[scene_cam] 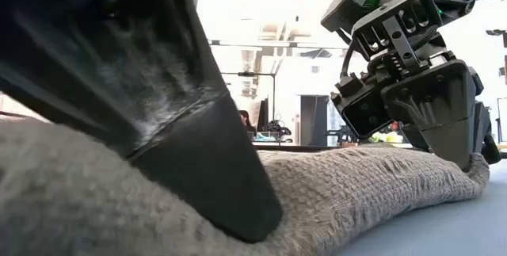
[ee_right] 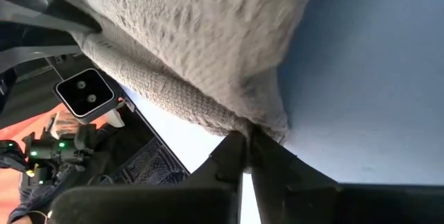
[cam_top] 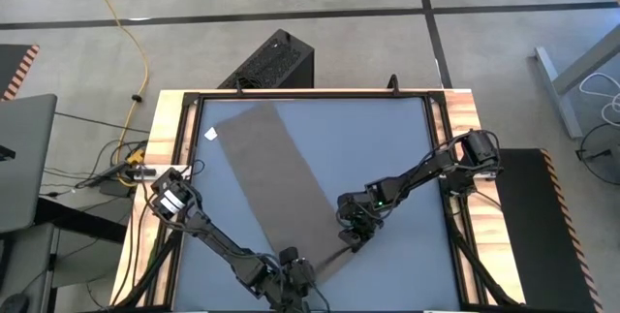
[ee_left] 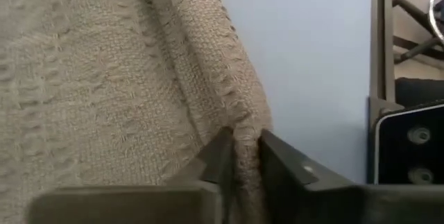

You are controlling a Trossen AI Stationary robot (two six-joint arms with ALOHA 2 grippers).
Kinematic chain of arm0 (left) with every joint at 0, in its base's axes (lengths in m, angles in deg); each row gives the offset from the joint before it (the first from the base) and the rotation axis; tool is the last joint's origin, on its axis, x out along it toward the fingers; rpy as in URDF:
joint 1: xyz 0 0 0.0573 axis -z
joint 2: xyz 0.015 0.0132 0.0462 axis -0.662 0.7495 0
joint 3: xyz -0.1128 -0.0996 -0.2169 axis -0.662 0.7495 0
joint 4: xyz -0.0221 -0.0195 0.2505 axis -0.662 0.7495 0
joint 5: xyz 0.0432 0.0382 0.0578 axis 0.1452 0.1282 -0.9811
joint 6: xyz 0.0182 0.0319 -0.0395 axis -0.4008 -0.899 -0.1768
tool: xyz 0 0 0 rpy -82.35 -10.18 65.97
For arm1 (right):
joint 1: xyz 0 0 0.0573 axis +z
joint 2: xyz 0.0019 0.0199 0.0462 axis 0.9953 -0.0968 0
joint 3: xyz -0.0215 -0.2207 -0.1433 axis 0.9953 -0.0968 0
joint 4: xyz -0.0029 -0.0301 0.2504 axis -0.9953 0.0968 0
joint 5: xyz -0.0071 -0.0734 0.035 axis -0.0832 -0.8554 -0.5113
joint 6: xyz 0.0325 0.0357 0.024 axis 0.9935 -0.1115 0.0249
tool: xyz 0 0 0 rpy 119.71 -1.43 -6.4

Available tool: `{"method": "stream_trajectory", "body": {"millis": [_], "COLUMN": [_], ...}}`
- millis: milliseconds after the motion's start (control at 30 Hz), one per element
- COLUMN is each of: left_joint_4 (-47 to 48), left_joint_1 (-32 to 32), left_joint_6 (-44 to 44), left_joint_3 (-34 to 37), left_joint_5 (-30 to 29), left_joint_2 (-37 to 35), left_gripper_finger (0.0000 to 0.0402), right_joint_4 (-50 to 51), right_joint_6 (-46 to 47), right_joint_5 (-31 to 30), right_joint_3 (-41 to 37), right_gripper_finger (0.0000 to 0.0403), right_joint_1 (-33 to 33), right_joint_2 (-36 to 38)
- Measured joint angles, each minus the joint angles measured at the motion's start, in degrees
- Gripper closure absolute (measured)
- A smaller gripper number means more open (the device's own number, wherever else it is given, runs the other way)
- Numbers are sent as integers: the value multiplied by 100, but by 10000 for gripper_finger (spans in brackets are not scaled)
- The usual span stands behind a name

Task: Roll towel into tight, uniform cylinder
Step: Roll the gray towel

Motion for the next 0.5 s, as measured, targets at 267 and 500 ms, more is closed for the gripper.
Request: {"method": "stream_trajectory", "body": {"millis": [267, 500], "left_joint_4": [-4, 81], "left_joint_1": [-5, -2], "left_joint_6": [53, 62], "left_joint_3": [0, 0], "left_joint_5": [208, 317], "left_joint_2": [0, -16], "left_gripper_finger": [399, 401], "right_joint_4": [-26, 162], "right_joint_6": [-183, -543], "right_joint_5": [14, 185], "right_joint_3": [4, -7], "right_gripper_finger": [298, 244], "right_joint_1": [-15, -91], "right_joint_2": [8, 386]}}
